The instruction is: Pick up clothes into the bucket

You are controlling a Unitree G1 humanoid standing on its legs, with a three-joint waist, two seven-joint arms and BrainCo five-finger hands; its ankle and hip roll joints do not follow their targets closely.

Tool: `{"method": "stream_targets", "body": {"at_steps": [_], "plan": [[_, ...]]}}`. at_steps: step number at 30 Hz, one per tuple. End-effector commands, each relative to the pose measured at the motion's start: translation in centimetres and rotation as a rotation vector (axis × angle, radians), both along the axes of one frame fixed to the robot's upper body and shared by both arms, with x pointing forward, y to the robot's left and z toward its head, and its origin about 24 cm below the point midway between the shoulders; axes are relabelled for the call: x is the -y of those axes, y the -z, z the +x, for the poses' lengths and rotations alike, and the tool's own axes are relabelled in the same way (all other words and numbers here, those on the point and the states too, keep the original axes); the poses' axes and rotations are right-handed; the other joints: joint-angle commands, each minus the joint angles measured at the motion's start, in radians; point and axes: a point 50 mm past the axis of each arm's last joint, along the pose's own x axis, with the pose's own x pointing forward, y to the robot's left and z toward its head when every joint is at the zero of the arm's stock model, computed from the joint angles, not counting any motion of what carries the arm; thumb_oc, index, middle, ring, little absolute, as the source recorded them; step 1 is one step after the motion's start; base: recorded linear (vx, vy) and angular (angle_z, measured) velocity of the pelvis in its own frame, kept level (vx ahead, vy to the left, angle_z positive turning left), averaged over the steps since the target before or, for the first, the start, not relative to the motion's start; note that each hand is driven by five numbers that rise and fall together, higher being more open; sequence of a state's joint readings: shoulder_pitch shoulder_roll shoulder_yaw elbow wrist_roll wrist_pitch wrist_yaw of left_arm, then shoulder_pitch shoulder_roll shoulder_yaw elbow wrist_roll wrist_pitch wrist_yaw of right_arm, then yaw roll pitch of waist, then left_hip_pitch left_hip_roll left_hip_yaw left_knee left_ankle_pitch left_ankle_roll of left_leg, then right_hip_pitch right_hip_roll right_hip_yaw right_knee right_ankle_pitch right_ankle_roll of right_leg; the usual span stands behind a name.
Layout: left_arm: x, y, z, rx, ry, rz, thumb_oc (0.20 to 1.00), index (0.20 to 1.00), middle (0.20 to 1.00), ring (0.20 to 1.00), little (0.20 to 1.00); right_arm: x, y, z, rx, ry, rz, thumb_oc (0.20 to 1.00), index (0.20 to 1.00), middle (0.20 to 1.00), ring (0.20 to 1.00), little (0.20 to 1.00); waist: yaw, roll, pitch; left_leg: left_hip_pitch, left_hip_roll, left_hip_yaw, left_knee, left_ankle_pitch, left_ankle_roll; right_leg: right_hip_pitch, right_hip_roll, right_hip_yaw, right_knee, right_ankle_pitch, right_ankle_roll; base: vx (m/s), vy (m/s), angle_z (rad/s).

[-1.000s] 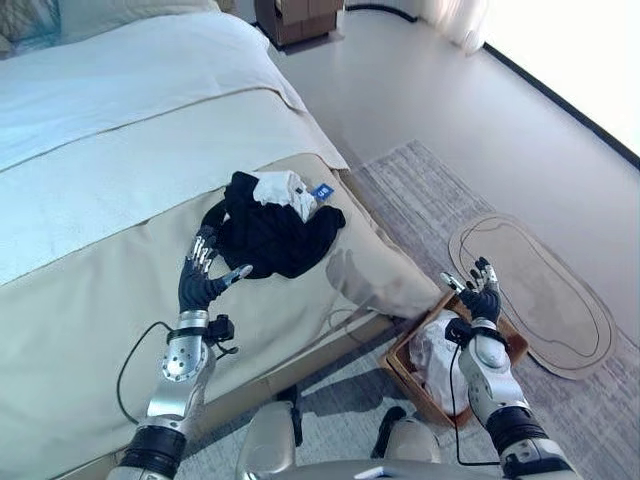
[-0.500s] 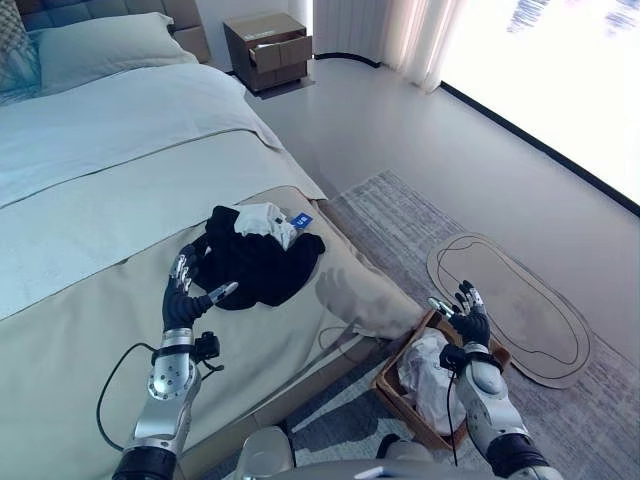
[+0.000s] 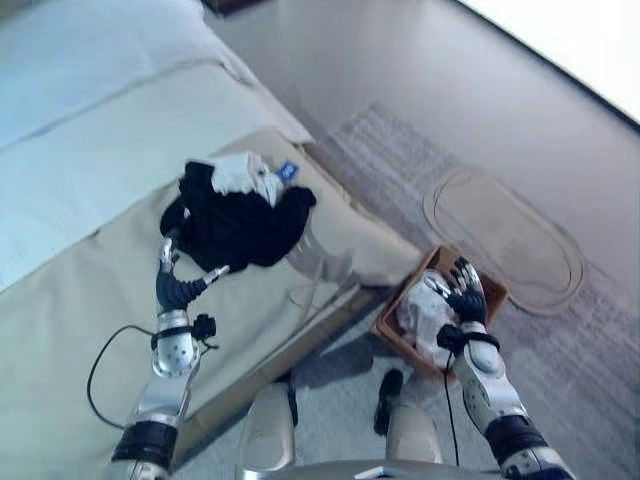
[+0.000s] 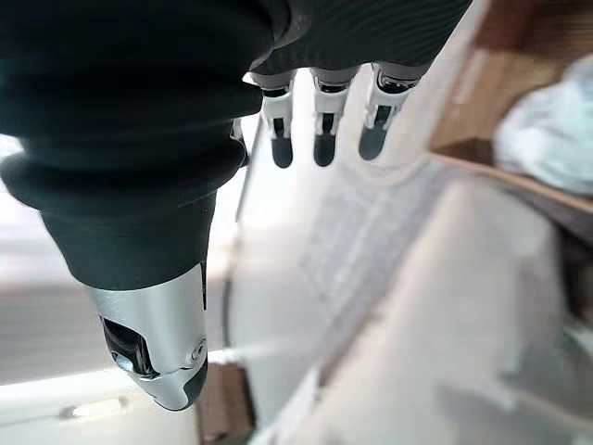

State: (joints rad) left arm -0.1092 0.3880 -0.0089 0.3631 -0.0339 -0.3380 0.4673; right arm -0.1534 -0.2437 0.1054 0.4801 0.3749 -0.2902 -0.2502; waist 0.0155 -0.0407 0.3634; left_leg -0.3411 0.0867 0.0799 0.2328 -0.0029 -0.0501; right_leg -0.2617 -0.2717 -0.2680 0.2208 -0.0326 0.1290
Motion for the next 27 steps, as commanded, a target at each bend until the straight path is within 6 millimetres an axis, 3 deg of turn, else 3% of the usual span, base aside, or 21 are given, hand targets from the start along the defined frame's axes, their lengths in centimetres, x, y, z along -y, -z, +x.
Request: {"method": "stream_targets", "body": {"at_steps": [1,9,10,11,19,22,27], "plan": [[-2.1,-3.0,0.7,0.101,-0.092,0.179,1.0,1.0,1.0,1.0,1.0,-1.1,-3.7,1.7,0.181,-0.025,0.024,1.0,1.0,1.0,1.0,1.0,0.015,-0.053,0.023,-0.032,0.049,-0.052,0.006,0.015,-0.022,0.04,-0.094,-0.019,-0.047,0.106,0.076,-0.04,0.025,0.0],[-2.9,-6.6,2.9,0.204,-0.199,0.302,1.0,1.0,1.0,1.0,1.0,-2.5,-7.1,3.2,0.314,-0.063,-0.005,1.0,1.0,1.0,1.0,1.0,0.014,-0.088,0.106,-0.138,0.057,-0.063,0.076,-0.003,-0.02,-0.05,-0.092,-0.022,-0.007,0.109,0.077,-0.02,0.014,0.0],[-3.4,-7.2,3.1,0.209,-0.223,0.342,1.0,1.0,1.0,1.0,1.0,-2.6,-7.4,3.4,0.327,-0.065,-0.007,1.0,1.0,1.0,1.0,1.0,0.014,-0.092,0.116,-0.15,0.058,-0.064,0.082,-0.004,-0.02,-0.061,-0.09,-0.024,-0.004,0.11,0.078,-0.03,0.013,0.03],[-4.5,-8.6,3.4,0.216,-0.296,0.489,1.0,1.0,1.0,1.0,1.0,-3.0,-8.2,3.6,0.36,-0.077,-0.006,1.0,1.0,1.0,1.0,1.0,0.012,-0.099,0.138,-0.179,0.061,-0.067,0.1,-0.006,-0.02,-0.084,-0.089,-0.028,0.004,0.115,0.081,-0.03,0.013,0.03],[-7.0,-11.4,3.9,0.189,-0.459,0.807,1.0,1.0,1.0,1.0,1.0,-3.8,-9.2,3.6,0.409,-0.134,-0.026,1.0,1.0,1.0,1.0,1.0,-0.005,-0.121,0.157,-0.27,0.066,-0.072,0.155,-0.026,-0.018,-0.157,-0.087,-0.037,0.027,0.115,0.086,0.0,0.006,0.0],[-8.3,-13.3,4.3,0.158,-0.512,0.998,1.0,1.0,1.0,1.0,1.0,-3.8,-9.7,3.7,0.434,-0.16,-0.03,1.0,1.0,1.0,1.0,1.0,-0.022,-0.129,0.157,-0.314,0.065,-0.076,0.171,-0.03,-0.017,-0.188,-0.083,-0.039,0.024,0.121,0.088,0.0,0.002,-0.01],[-8.7,-14.3,4.8,0.126,-0.506,1.12,1.0,1.0,1.0,1.0,1.0,-4.0,-9.8,3.8,0.439,-0.179,-0.027,1.0,1.0,1.0,1.0,1.0,-0.035,-0.136,0.157,-0.34,0.062,-0.078,0.181,-0.032,-0.015,-0.21,-0.08,-0.034,0.019,0.13,0.089,0.0,0.013,0.0]]}}
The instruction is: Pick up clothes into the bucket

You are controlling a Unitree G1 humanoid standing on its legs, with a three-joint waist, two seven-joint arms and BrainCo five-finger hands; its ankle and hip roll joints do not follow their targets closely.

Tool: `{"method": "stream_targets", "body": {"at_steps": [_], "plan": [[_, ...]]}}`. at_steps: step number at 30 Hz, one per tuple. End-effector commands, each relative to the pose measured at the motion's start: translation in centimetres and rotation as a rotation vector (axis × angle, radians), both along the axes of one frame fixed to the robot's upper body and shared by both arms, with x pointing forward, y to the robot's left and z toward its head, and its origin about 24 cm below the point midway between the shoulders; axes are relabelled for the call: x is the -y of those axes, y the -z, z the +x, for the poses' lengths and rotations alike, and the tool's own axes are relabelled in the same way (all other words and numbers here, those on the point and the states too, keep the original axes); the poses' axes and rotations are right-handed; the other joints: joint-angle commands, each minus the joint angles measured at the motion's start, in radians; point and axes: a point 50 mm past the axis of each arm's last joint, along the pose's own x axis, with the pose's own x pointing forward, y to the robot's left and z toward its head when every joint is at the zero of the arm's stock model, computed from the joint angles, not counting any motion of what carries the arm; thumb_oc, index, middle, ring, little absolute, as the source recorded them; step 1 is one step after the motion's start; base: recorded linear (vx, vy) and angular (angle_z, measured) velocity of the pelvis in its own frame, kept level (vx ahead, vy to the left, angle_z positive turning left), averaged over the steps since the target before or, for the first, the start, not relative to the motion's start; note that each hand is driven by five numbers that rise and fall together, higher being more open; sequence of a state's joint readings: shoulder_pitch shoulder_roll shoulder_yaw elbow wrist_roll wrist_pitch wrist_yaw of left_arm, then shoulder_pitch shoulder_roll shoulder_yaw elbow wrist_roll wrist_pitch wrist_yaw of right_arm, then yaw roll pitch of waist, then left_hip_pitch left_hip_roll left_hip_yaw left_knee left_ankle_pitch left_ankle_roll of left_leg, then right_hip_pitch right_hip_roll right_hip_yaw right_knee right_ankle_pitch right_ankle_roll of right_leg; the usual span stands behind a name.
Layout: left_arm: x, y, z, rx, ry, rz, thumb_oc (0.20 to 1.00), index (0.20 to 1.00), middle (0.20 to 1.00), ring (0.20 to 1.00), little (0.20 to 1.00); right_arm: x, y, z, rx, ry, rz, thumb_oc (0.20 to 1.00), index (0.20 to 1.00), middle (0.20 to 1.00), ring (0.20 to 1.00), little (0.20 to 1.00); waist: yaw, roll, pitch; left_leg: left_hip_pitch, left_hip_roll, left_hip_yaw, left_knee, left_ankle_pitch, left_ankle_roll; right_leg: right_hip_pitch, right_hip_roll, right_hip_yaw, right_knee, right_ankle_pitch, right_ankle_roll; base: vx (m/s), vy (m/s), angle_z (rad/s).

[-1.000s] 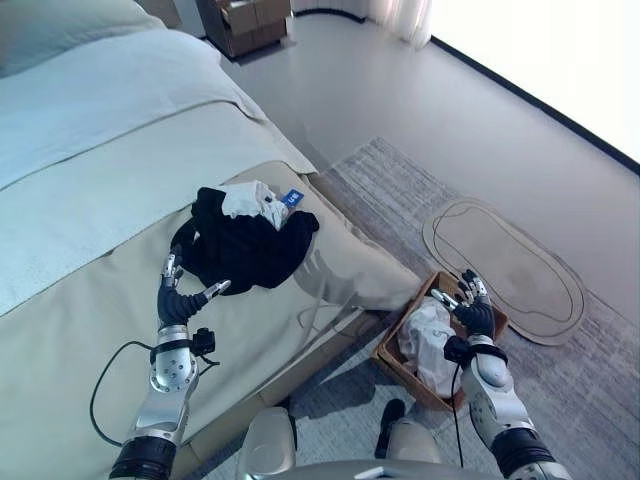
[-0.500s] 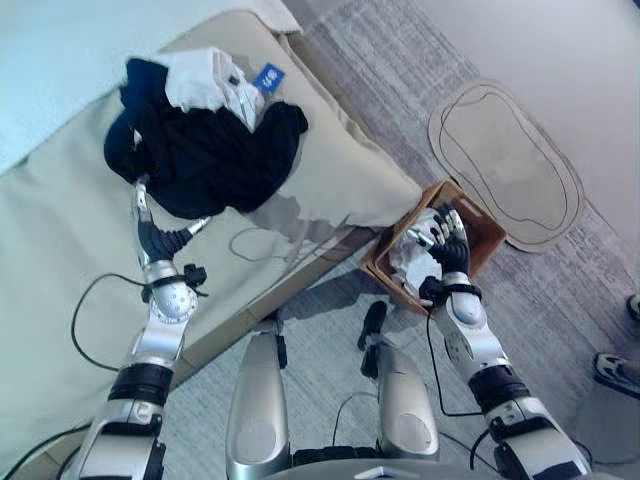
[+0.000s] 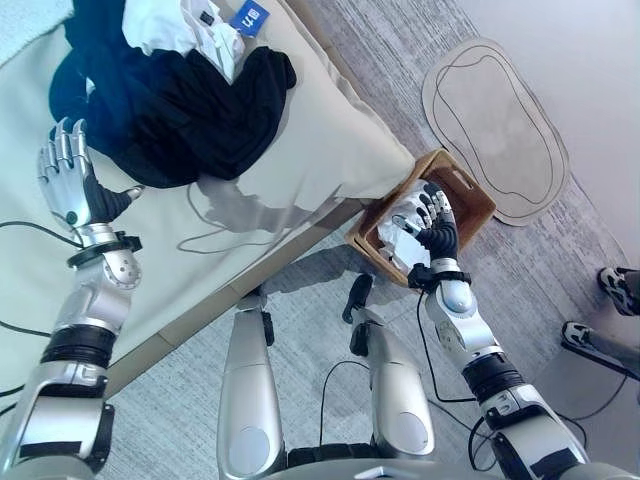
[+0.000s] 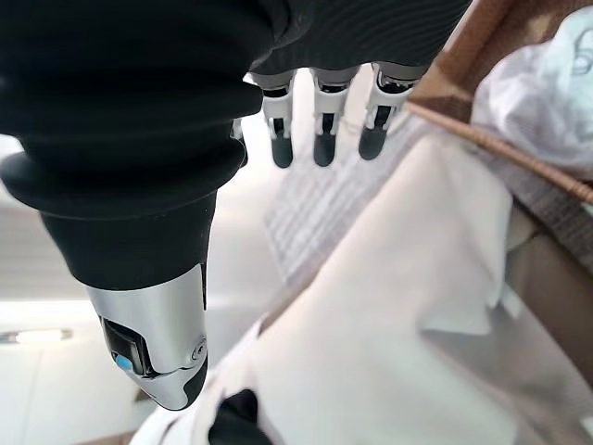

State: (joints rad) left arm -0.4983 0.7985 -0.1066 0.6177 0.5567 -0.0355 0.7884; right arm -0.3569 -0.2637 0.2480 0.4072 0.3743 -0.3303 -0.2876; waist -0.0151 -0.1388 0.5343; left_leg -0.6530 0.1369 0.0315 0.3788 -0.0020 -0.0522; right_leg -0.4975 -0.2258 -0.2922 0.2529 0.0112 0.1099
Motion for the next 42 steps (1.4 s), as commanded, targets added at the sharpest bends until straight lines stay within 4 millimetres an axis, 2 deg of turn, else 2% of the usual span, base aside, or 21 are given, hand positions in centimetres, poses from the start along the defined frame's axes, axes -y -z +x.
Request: {"method": "stream_targets", "body": {"at_steps": [1,7,11,21,22,24,26,29,32,33,35,36,37,38,40,41,42], "plan": [[-0.9,-3.1,0.1,0.03,-0.046,0.195,1.0,1.0,1.0,1.0,1.0,0.5,-3.0,-0.5,0.172,-0.023,0.02,1.0,1.0,1.0,1.0,1.0,-0.007,-0.041,-0.014,-0.034,0.011,-0.03,0.039,-0.034,-0.013,0.023,-0.125,-0.008,-0.017,0.09,0.109,0.0,0.037,0.01],[-0.2,-3.3,1.4,-0.093,-0.034,0.373,1.0,1.0,1.0,1.0,1.0,0.5,-3.4,-0.4,0.189,-0.051,0.017,1.0,1.0,1.0,1.0,1.0,-0.029,-0.052,-0.014,-0.055,0.006,-0.025,0.058,-0.044,-0.007,0.008,-0.119,0.005,-0.03,0.1,0.11,-0.01,0.036,-0.01],[1.1,-3.4,2.4,-0.148,0.014,0.466,1.0,1.0,1.0,1.0,1.0,0.7,-3.5,-0.3,0.193,-0.05,0.016,1.0,1.0,1.0,1.0,1.0,-0.042,-0.053,-0.014,-0.068,-0.001,-0.025,0.067,-0.048,-0.003,-0.003,-0.116,0.012,-0.038,0.107,0.11,-0.01,0.042,-0.03],[2.2,-3.8,3.4,-0.185,0.032,0.541,1.0,1.0,1.0,1.0,1.0,1.2,-4.3,-0.1,0.221,-0.04,0.011,1.0,1.0,1.0,1.0,1.0,-0.061,-0.047,-0.014,-0.092,-0.009,-0.024,0.075,-0.051,0.004,-0.037,-0.116,0.027,-0.033,0.11,0.11,-0.01,0.031,-0.04],[2.0,-4.6,3.6,-0.187,0.018,0.582,1.0,1.0,1.0,1.0,1.0,1.4,-4.6,-0.1,0.236,-0.039,0.011,1.0,1.0,1.0,1.0,1.0,-0.069,-0.046,-0.014,-0.108,-0.011,-0.022,0.08,-0.051,0.005,-0.052,-0.116,0.03,-0.029,0.113,0.112,0.0,0.0,0.0],[1.9,-4.8,3.6,-0.187,0.011,0.584,1.0,1.0,1.0,1.0,1.0,1.4,-4.8,0.0,0.244,-0.037,0.013,1.0,1.0,1.0,1.0,1.0,-0.071,-0.046,-0.014,-0.117,-0.01,-0.022,0.084,-0.051,0.005,-0.06,-0.116,0.031,-0.026,0.114,0.112,-0.02,0.021,-0.05],[1.5,-5.7,3.6,-0.166,-0.007,0.57,1.0,1.0,1.0,1.0,1.0,1.5,-5.0,0.0,0.249,-0.036,0.011,1.0,1.0,1.0,1.0,1.0,-0.075,-0.044,-0.014,-0.129,-0.01,-0.022,0.086,-0.048,0.006,-0.071,-0.115,0.03,-0.027,0.12,0.114,-0.01,0.011,-0.02],[1.1,-6.0,3.6,-0.152,-0.029,0.522,1.0,1.0,1.0,1.0,1.0,1.6,-5.1,0.0,0.251,-0.03,0.01,1.0,1.0,1.0,1.0,1.0,-0.078,-0.045,-0.014,-0.135,-0.011,-0.022,0.086,-0.047,0.008,-0.079,-0.115,0.031,-0.027,0.121,0.114,0.0,0.004,-0.01],[0.1,-7.1,3.4,-0.082,-0.062,0.376,1.0,1.0,1.0,1.0,1.0,1.8,-4.9,-0.1,0.246,-0.019,0.009,1.0,1.0,1.0,1.0,1.0,-0.086,-0.049,-0.014,-0.149,-0.012,-0.026,0.089,-0.046,0.01,-0.093,-0.114,0.032,-0.024,0.124,0.113,0.03,-0.003,0.0],[-0.3,-7.3,3.3,-0.074,-0.075,0.348,1.0,1.0,1.0,1.0,1.0,1.8,-4.9,-0.1,0.244,-0.018,0.006,1.0,1.0,1.0,1.0,1.0,-0.086,-0.048,-0.014,-0.138,-0.006,-0.034,0.098,-0.078,0.001,-0.084,-0.107,0.04,-0.016,0.103,0.124,0.08,-0.014,0.0],[-0.6,-8.0,3.2,-0.054,-0.074,0.321,1.0,1.0,1.0,1.0,1.0,1.8,-5.0,-0.1,0.246,-0.016,0.006,1.0,1.0,1.0,1.0,1.0,-0.088,-0.051,-0.014,-0.145,-0.006,-0.035,0.1,-0.078,0.001,-0.089,-0.107,0.04,-0.017,0.105,0.125,0.0,0.0,0.0],[-0.6,-8.0,3.2,-0.053,-0.073,0.321,1.0,1.0,1.0,1.0,1.0,1.9,-5.0,-0.2,0.247,-0.016,0.007,1.0,1.0,1.0,1.0,1.0,-0.09,-0.054,-0.014,-0.161,-0.011,-0.026,0.097,-0.048,0.009,-0.102,-0.113,0.032,-0.023,0.127,0.114,0.0,0.0,0.0],[-0.9,-8.4,3.1,-0.044,-0.072,0.293,1.0,1.0,1.0,1.0,1.0,1.8,-5.1,-0.2,0.253,-0.023,0.005,1.0,1.0,1.0,1.0,1.0,-0.09,-0.054,-0.014,-0.151,-0.005,-0.035,0.101,-0.079,0.0,-0.09,-0.107,0.037,-0.02,0.108,0.127,-0.07,0.015,-0.01],[-0.9,-8.4,3.1,-0.043,-0.072,0.293,1.0,1.0,1.0,1.0,1.0,1.8,-5.1,-0.2,0.253,-0.022,0.006,1.0,1.0,1.0,1.0,1.0,-0.093,-0.057,-0.014,-0.167,-0.01,-0.026,0.098,-0.049,0.009,-0.103,-0.114,0.029,-0.027,0.129,0.116,0.0,0.0,0.0],[-1.1,-8.4,3.1,-0.038,-0.054,0.223,1.0,1.0,1.0,1.0,1.0,1.8,-5.2,-0.2,0.254,-0.023,0.007,1.0,1.0,1.0,1.0,1.0,-0.095,-0.058,-0.014,-0.173,-0.012,-0.026,0.099,-0.049,0.009,-0.104,-0.114,0.028,-0.03,0.134,0.117,0.0,0.001,-0.02],[-1.3,-8.5,3.2,-0.039,-0.049,0.176,1.0,1.0,1.0,1.0,1.0,1.9,-5.1,-0.2,0.251,-0.021,0.006,1.0,1.0,1.0,1.0,1.0,-0.092,-0.055,-0.014,-0.16,-0.006,-0.036,0.103,-0.078,0.0,-0.091,-0.107,0.034,-0.026,0.113,0.128,0.09,-0.022,-0.01],[-1.3,-8.7,3.3,-0.03,-0.03,0.118,1.0,1.0,1.0,1.0,1.0,1.9,-5.0,-0.2,0.245,-0.022,0.007,1.0,1.0,1.0,1.0,1.0,-0.092,-0.055,-0.014,-0.164,-0.003,-0.036,0.109,-0.082,-0.001,-0.089,-0.106,0.033,-0.026,0.112,0.127,0.09,-0.032,-0.01]]}}
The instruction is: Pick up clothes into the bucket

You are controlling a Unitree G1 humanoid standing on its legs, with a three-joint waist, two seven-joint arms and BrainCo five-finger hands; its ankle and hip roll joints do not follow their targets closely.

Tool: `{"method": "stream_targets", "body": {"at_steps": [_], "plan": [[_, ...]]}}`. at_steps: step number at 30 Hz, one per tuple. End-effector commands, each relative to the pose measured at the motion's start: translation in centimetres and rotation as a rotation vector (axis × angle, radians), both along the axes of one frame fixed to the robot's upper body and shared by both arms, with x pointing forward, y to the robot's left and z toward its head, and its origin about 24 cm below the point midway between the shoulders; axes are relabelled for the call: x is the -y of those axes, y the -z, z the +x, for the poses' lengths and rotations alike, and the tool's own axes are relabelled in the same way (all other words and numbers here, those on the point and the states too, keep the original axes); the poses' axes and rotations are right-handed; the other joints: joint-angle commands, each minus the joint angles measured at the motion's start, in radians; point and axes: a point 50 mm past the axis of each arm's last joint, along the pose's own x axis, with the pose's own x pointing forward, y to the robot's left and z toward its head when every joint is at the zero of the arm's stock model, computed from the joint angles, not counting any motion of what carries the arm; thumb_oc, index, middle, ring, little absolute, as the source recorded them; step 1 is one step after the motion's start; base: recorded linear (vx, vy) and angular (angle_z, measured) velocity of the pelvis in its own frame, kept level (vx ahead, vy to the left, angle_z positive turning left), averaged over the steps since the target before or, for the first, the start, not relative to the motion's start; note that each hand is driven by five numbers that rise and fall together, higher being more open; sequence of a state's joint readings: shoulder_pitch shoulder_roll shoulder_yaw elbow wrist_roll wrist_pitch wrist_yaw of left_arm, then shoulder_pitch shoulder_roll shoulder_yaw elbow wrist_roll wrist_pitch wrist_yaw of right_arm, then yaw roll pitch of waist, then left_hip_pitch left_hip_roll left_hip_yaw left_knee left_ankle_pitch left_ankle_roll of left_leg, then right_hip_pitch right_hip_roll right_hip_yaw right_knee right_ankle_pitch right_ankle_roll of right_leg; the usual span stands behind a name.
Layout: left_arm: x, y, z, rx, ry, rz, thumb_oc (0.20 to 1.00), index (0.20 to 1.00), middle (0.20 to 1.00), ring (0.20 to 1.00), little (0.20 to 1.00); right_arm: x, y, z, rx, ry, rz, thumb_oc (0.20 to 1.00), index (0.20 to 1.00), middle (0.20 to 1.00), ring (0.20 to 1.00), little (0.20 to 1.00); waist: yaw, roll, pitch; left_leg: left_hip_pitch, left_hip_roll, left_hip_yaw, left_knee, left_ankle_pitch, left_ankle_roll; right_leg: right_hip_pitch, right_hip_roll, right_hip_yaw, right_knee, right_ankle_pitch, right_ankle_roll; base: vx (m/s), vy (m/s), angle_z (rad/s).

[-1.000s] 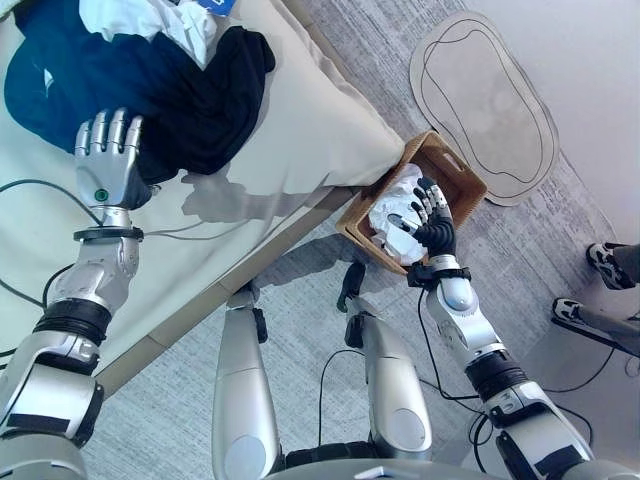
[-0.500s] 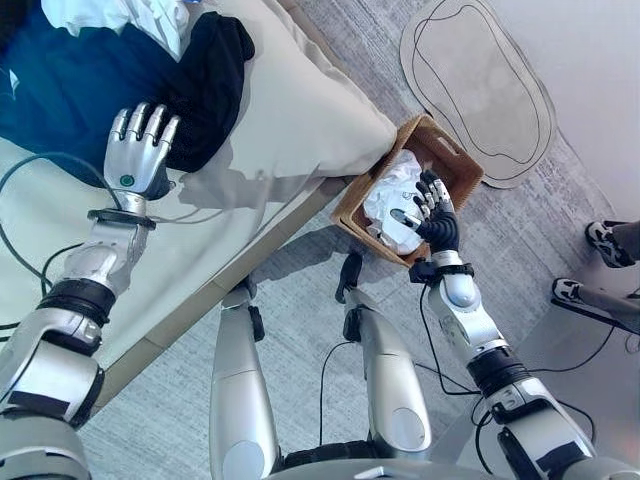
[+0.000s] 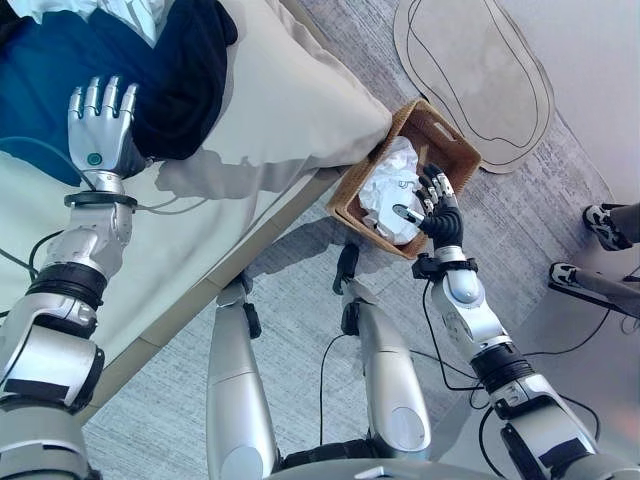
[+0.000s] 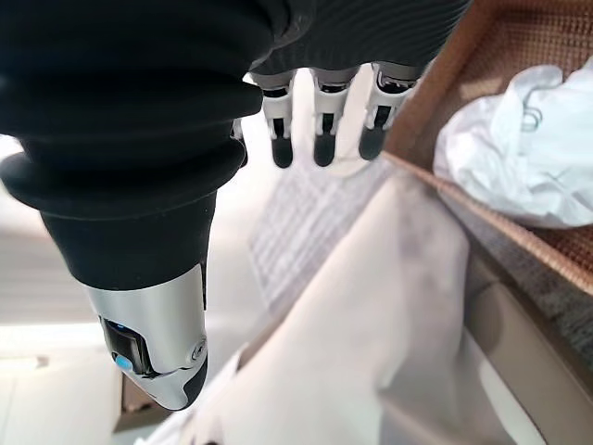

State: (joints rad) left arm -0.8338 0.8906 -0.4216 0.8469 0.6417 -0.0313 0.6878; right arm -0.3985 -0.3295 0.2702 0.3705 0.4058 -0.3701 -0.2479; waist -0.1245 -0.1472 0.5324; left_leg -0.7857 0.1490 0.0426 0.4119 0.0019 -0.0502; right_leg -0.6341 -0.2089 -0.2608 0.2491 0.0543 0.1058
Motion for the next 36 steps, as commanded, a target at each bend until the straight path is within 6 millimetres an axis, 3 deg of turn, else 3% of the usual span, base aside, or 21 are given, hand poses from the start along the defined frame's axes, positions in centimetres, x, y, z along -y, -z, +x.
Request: {"method": "stream_targets", "body": {"at_steps": [1,12,13,14,15,32,36], "plan": [[-2.6,-4.5,-0.8,0.123,-0.039,-0.189,1.0,1.0,1.0,1.0,1.0,1.6,-2.5,-0.8,0.13,0.034,0.043,1.0,1.0,1.0,1.0,1.0,0.017,-0.048,-0.012,-0.034,-0.015,-0.048,0.077,-0.086,-0.004,0.047,-0.122,-0.003,-0.026,0.07,0.132,0.0,0.0,0.0],[-4.1,-5.0,-0.4,0.013,-0.113,-0.295,1.0,1.0,1.0,1.0,1.0,1.6,-2.0,-1.1,0.104,0.004,0.052,1.0,1.0,1.0,1.0,1.0,0.007,-0.049,-0.013,-0.044,-0.017,-0.05,0.084,-0.087,-0.003,0.046,-0.118,-0.004,-0.03,0.075,0.134,0.0,0.001,0.0],[-4.2,-5.0,-0.4,0.01,-0.116,-0.303,0.592,0.592,0.592,0.592,0.592,1.6,-1.8,-1.2,0.097,0.004,0.054,1.0,1.0,1.0,1.0,1.0,0.008,-0.048,-0.013,-0.043,-0.017,-0.05,0.082,-0.087,-0.004,0.047,-0.119,-0.005,-0.031,0.075,0.133,0.0,0.0,0.0],[-4.3,-5.0,-0.5,0.006,-0.115,-0.307,0.341,0.341,0.341,0.341,0.341,1.6,-1.8,-1.2,0.095,0.0,0.053,1.0,1.0,1.0,1.0,1.0,0.008,-0.048,-0.013,-0.042,-0.017,-0.049,0.082,-0.086,-0.004,0.046,-0.118,-0.005,-0.031,0.075,0.132,0.0,0.0,0.0],[-4.2,-5.0,-0.5,0.006,-0.111,-0.31,0.2,0.2,0.2,0.2,0.2,1.7,-1.7,-1.2,0.092,0.001,0.049,1.0,1.0,1.0,1.0,1.0,0.009,-0.047,-0.013,-0.042,-0.016,-0.049,0.081,-0.087,-0.005,0.046,-0.118,-0.006,-0.03,0.075,0.133,0.0,0.0,0.0],[-3.8,-3.9,-0.8,0.003,-0.041,-0.346,0.2,0.2,0.2,0.2,0.2,2.0,-1.0,-1.3,0.059,0.008,0.038,1.0,1.0,1.0,1.0,1.0,0.027,-0.034,-0.013,-0.001,-0.013,-0.046,0.06,-0.078,-0.009,0.078,-0.119,-0.012,-0.034,0.073,0.132,0.0,0.0,0.0],[-2.9,-2.2,-0.9,-0.014,0.015,-0.375,0.2,0.2,0.2,0.2,0.2,2.0,-0.4,-1.3,0.03,0.016,0.025,1.0,1.0,1.0,1.0,1.0,0.04,-0.019,-0.022,0.049,-0.014,-0.044,0.032,-0.071,-0.011,0.114,-0.122,-0.014,-0.039,0.067,0.13,0.01,-0.008,0.0]]}}
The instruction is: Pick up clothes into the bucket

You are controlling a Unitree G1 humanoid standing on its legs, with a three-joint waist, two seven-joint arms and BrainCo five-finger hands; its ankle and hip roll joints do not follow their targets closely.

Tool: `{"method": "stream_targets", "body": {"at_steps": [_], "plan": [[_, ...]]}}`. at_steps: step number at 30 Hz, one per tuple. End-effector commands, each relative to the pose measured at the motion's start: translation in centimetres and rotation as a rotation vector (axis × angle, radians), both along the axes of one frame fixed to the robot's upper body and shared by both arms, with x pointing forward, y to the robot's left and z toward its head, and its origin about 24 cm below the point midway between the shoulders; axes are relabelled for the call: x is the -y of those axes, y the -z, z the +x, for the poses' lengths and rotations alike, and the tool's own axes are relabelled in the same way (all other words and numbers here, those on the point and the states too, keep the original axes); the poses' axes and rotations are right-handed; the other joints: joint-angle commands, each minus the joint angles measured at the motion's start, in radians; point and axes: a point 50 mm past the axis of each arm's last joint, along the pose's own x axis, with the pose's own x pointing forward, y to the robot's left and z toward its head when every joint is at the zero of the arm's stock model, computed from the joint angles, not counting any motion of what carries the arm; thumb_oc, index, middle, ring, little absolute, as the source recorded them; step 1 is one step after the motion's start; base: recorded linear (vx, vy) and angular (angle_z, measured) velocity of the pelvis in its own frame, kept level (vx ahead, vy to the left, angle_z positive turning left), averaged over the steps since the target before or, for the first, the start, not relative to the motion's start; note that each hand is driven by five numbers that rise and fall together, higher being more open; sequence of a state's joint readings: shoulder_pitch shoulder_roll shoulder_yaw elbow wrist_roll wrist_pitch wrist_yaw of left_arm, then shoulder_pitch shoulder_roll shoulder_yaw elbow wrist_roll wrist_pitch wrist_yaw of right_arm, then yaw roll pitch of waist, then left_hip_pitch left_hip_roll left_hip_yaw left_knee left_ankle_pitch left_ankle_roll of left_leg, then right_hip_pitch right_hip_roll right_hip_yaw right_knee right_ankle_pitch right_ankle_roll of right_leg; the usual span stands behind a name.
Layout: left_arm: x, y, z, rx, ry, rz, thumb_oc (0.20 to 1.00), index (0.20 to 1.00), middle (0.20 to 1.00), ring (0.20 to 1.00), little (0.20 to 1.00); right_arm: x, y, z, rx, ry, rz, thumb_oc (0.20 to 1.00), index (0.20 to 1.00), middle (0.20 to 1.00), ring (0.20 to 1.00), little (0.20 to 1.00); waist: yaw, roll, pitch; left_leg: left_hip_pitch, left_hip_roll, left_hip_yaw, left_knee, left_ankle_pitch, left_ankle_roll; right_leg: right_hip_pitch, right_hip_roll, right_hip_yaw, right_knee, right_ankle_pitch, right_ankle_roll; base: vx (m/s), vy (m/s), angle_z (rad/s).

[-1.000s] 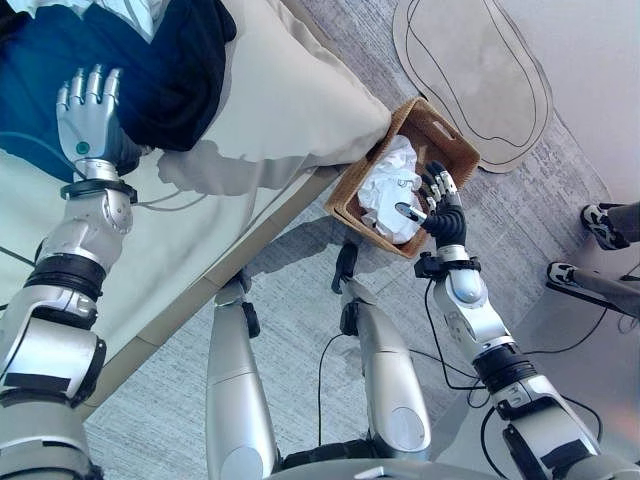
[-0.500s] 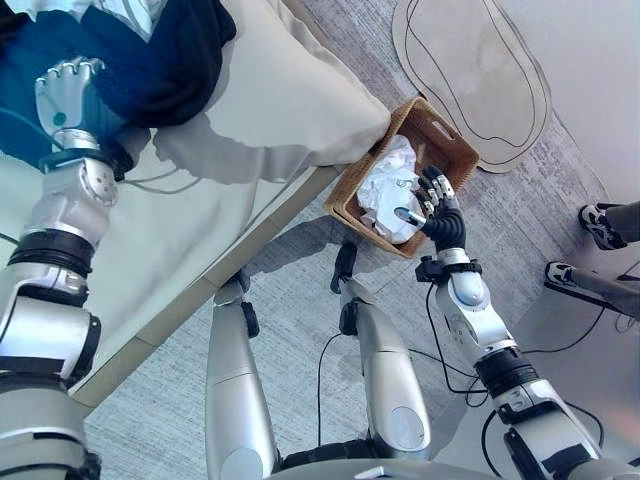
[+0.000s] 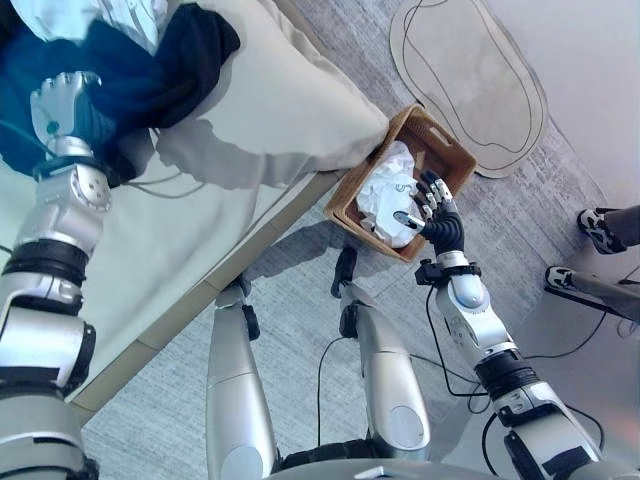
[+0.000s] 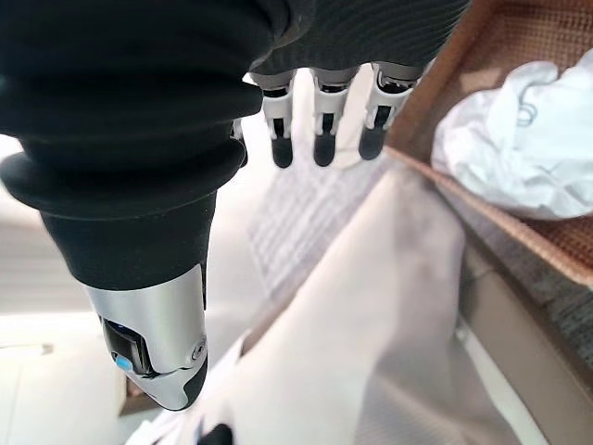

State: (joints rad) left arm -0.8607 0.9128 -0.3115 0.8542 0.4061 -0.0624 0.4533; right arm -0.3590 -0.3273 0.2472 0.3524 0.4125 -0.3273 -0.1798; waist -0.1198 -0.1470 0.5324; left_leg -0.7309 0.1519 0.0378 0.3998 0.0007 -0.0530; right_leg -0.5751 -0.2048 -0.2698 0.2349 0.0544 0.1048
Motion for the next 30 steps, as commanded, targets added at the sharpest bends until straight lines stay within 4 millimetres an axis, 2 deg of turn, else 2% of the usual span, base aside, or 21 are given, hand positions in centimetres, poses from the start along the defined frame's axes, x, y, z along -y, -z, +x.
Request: {"method": "stream_targets", "body": {"at_steps": [1,4,5,6,9,13,14,15,16,20,21,23,24,27,28,29,30], "plan": [[-0.7,0.1,-1.0,0.052,0.017,-0.061,0.2,0.2,0.2,0.2,0.2,1.8,-1.4,-0.8,0.081,0.059,0.03,1.0,1.0,1.0,1.0,1.0,0.038,-0.015,-0.024,0.007,-0.017,-0.038,0.036,-0.068,-0.008,0.064,-0.128,-0.006,-0.027,0.067,0.131,0.0,0.0,0.0],[0.6,1.8,-1.5,0.066,0.094,-0.112,0.2,0.2,0.2,0.2,0.2,2.0,-1.0,-0.8,0.063,0.075,0.027,1.0,1.0,1.0,1.0,1.0,0.055,0.002,-0.035,0.047,-0.021,-0.037,0.012,-0.06,-0.01,0.099,-0.132,-0.009,-0.035,0.065,0.129,-0.01,0.0,0.0],[1.2,2.4,-1.7,0.074,0.133,-0.131,0.2,0.2,0.2,0.2,0.2,2.2,-0.8,-0.8,0.058,0.083,0.025,1.0,1.0,1.0,1.0,1.0,0.058,0.006,-0.034,0.052,-0.028,-0.028,0.004,-0.029,-0.002,0.103,-0.142,-0.02,-0.041,0.084,0.118,-0.05,-0.009,-0.01],[1.7,3.1,-1.9,0.077,0.159,-0.147,0.2,0.2,0.2,0.2,0.2,2.3,-0.7,-0.8,0.05,0.091,0.02,1.0,1.0,1.0,1.0,1.0,0.063,0.011,-0.037,0.066,-0.028,-0.028,-0.001,-0.029,-0.002,0.115,-0.143,-0.019,-0.041,0.082,0.116,-0.04,-0.003,0.01],[3.8,5.4,-2.9,0.079,0.269,-0.225,0.2,0.2,0.2,0.2,0.2,3.0,-0.3,-0.9,0.033,0.12,0.008,1.0,1.0,1.0,1.0,1.0,0.083,0.033,-0.053,0.12,-0.033,-0.028,-0.031,-0.026,-0.003,0.16,-0.148,-0.02,-0.048,0.074,0.112,0.05,-0.024,0.04],[7.1,7.3,-4.1,0.08,0.442,-0.348,0.2,0.2,0.2,0.2,0.2,4.1,0.5,-1.4,-0.001,0.156,-0.015,1.0,1.0,1.0,1.0,1.0,0.102,0.053,-0.081,0.185,-0.036,-0.037,-0.063,-0.021,-0.006,0.217,-0.15,-0.024,-0.057,0.057,0.104,0.05,-0.057,0.08],[8.0,7.3,-4.4,0.094,0.489,-0.379,0.2,0.2,0.2,0.2,0.2,4.4,0.8,-1.6,-0.01,0.163,-0.015,1.0,1.0,1.0,1.0,1.0,0.106,0.056,-0.087,0.196,-0.037,-0.038,-0.071,-0.018,-0.007,0.227,-0.15,-0.026,-0.058,0.053,0.103,0.02,-0.037,0.07],[8.0,7.3,-4.4,0.093,0.489,-0.38,0.2,0.2,0.2,0.2,0.2,4.4,0.8,-1.6,-0.011,0.163,-0.016,1.0,1.0,1.0,1.0,1.0,0.106,0.057,-0.087,0.198,-0.036,-0.038,-0.072,-0.018,-0.007,0.228,-0.15,-0.027,-0.059,0.053,0.103,0.02,-0.066,0.03],[9.1,7.7,-4.8,0.105,0.549,-0.444,0.2,0.2,0.2,0.2,0.2,4.7,1.2,-1.7,-0.031,0.172,-0.023,1.0,1.0,1.0,1.0,1.0,0.111,0.063,-0.098,0.216,-0.036,-0.045,-0.087,-0.011,-0.009,0.245,-0.149,-0.03,-0.062,0.049,0.101,0.01,-0.044,0.07],[10.5,8.0,-5.4,0.12,0.629,-0.531,0.2,0.2,0.2,0.2,0.2,5.0,1.9,-2.1,-0.055,0.179,-0.024,1.0,1.0,1.0,1.0,1.0,0.113,0.071,-0.114,0.251,-0.034,-0.05,-0.115,-0.002,-0.011,0.271,-0.144,-0.033,-0.067,0.043,0.098,0.02,-0.065,0.09],[11.5,8.1,-5.6,0.128,0.68,-0.58,0.2,0.2,0.2,0.2,0.2,5.0,2.2,-2.2,-0.07,0.182,-0.024,1.0,1.0,1.0,1.0,1.0,0.115,0.074,-0.128,0.267,-0.031,-0.051,-0.132,0.005,-0.014,0.286,-0.141,-0.037,-0.075,0.041,0.097,0.02,-0.062,0.06],[11.9,8.2,-5.7,0.126,0.699,-0.596,0.2,0.2,0.2,0.2,0.2,5.0,2.5,-2.2,-0.079,0.182,-0.025,1.0,1.0,1.0,1.0,1.0,0.116,0.077,-0.134,0.277,-0.03,-0.053,-0.142,0.01,-0.015,0.292,-0.139,-0.038,-0.078,0.041,0.096,0.02,-0.057,0.05],[12.9,7.8,-6.1,0.127,0.778,-0.637,0.2,0.2,0.2,0.2,0.2,4.9,2.8,-2.4,-0.094,0.181,-0.025,1.0,1.0,1.0,1.0,1.0,0.119,0.082,-0.147,0.292,-0.026,-0.055,-0.161,0.019,-0.018,0.306,-0.137,-0.042,-0.086,0.039,0.096,0.02,-0.056,0.06],[13.9,7.7,-6.5,0.109,0.851,-0.666,0.2,0.2,0.2,0.2,0.2,4.8,3.4,-2.4,-0.116,0.175,-0.032,1.0,1.0,1.0,1.0,1.0,0.122,0.088,-0.16,0.321,-0.022,-0.059,-0.189,0.029,-0.02,0.327,-0.131,-0.045,-0.096,0.039,0.097,0.05,-0.059,0.05],[15.0,7.2,-7.0,0.101,0.939,-0.691,0.2,0.2,0.2,0.2,0.2,4.7,3.7,-2.5,-0.131,0.169,-0.039,1.0,1.0,1.0,1.0,1.0,0.126,0.095,-0.175,0.342,-0.019,-0.058,-0.212,0.039,-0.021,0.343,-0.126,-0.047,-0.103,0.038,0.097,0.02,-0.029,0.04],[15.0,7.2,-7.0,0.101,0.939,-0.691,0.2,0.2,0.2,0.2,0.2,4.7,3.7,-2.4,-0.13,0.169,-0.039,1.0,1.0,1.0,1.0,1.0,0.125,0.094,-0.176,0.341,-0.021,-0.058,-0.217,0.046,-0.02,0.341,-0.127,-0.048,-0.107,0.043,0.096,0.06,-0.054,0.05],[16.0,6.8,-7.5,0.084,1.023,-0.724,0.2,0.2,0.2,0.2,0.2,4.5,3.9,-2.4,-0.142,0.161,-0.048,1.0,1.0,1.0,1.0,1.0,0.128,0.103,-0.189,0.368,-0.016,-0.057,-0.243,0.052,-0.024,0.36,-0.123,-0.05,-0.116,0.038,0.098,0.0,0.0,0.0]]}}
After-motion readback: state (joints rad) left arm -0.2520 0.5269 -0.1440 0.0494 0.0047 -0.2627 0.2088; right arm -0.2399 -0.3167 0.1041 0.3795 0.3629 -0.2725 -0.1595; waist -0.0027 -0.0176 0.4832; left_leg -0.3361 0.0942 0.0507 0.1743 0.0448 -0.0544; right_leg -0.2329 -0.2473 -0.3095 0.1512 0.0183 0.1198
